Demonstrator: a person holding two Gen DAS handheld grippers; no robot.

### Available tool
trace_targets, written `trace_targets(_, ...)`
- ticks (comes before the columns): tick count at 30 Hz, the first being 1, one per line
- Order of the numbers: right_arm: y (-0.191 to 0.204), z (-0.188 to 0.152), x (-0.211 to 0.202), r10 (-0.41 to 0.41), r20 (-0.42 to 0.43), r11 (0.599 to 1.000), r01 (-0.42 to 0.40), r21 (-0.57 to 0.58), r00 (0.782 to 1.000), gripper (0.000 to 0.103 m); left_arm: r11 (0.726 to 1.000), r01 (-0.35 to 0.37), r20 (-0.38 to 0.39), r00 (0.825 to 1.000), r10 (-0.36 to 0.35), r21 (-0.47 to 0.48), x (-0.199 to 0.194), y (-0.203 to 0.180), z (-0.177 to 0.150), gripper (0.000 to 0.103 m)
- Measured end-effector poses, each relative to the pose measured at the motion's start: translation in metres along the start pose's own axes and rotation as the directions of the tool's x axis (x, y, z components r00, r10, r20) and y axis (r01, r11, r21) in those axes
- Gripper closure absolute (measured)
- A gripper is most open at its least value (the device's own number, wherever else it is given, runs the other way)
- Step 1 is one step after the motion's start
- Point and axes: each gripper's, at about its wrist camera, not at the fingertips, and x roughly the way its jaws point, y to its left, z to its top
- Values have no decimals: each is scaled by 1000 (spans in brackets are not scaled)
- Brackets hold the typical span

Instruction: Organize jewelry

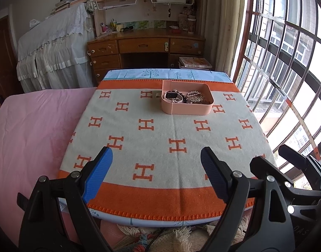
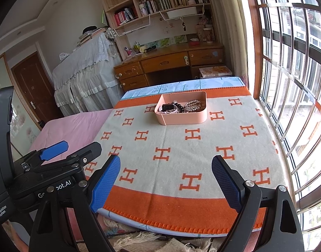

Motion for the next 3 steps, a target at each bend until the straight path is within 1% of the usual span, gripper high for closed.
trace_targets(3, 5, 0, 5, 1, -5, 1000, -1, -8, 1000, 13, 1000, -2, -5, 1000, 2, -8, 4, 6, -2, 19)
